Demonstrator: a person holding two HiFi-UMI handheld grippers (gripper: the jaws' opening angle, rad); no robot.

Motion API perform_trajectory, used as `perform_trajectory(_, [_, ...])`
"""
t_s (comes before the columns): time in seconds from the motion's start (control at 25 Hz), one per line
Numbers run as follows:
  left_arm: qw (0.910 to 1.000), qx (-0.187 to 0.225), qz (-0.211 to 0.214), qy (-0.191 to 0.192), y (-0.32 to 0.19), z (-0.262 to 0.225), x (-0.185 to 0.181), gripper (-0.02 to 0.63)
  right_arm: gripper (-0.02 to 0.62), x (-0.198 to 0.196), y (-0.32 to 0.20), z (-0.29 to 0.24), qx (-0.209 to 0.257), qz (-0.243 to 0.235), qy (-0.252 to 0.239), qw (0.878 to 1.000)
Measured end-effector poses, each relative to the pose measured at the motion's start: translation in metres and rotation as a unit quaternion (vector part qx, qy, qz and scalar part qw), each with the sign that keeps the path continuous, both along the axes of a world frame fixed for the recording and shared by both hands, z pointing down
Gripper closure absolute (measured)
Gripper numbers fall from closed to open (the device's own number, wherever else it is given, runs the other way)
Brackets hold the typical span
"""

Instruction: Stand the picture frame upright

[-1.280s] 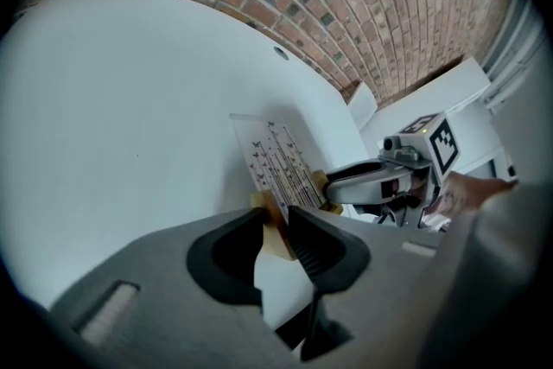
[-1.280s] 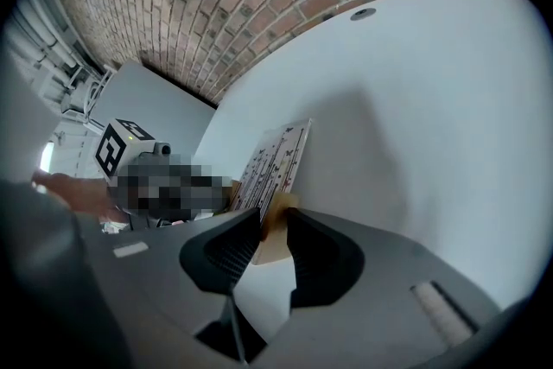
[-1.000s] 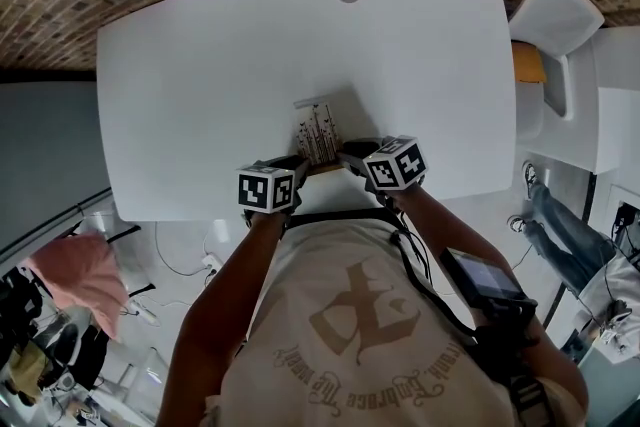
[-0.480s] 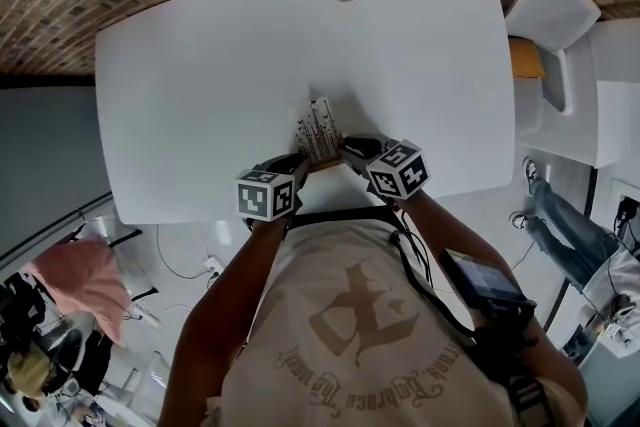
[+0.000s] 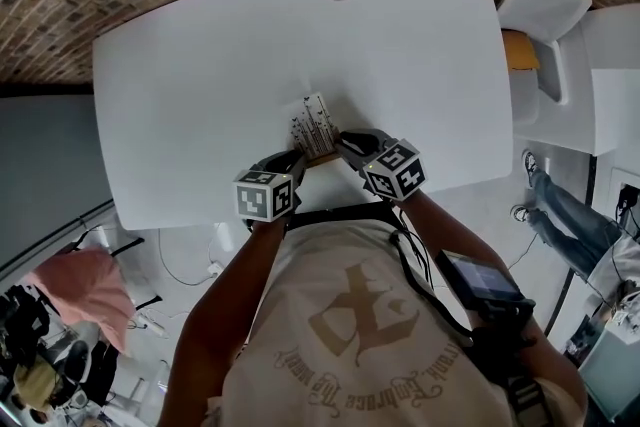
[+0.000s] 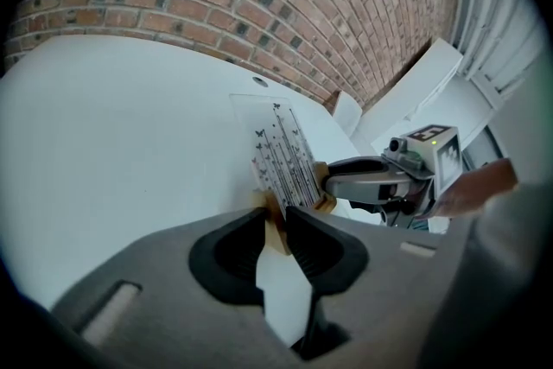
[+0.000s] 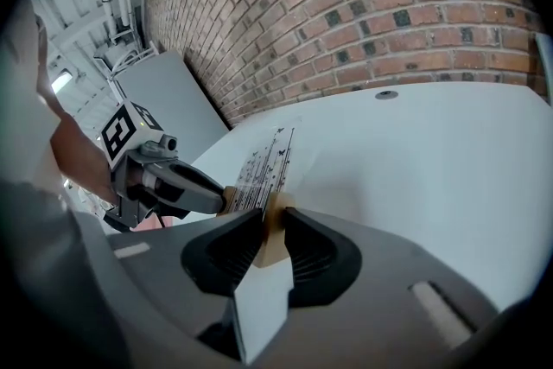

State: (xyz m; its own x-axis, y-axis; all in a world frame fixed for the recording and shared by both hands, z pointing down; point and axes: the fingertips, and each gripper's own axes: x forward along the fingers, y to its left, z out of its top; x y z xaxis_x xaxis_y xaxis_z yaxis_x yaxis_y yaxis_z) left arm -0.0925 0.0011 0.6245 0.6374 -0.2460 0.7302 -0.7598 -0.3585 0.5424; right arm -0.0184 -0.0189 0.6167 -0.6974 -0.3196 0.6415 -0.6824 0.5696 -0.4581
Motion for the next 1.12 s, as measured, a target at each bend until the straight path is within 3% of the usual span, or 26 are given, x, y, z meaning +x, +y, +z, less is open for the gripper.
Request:
perform_trajectory(0.6, [0.9957,0.092,0.011,-0.006,-0.022,-0.031,-0.023,0.534,0.509,-0.021,-0.014,-0.029,0.081,0.042,0.022,0.996])
perform_trajectory(0.84, [0.9922,0.121,0.029,0.002,-0.04,-0.043,-0.037,0.535,0.51,-0.034,-0.03,-0.039,0.103,0.059,0.036,0.992])
perform_trajectory(1.12, [0.9892,0.145,0.02,-0.004,-0.058,-0.059,-0.047,0.537,0.512,-0.044,-0.048,-0.059,0.135,0.061,0.037,0.988])
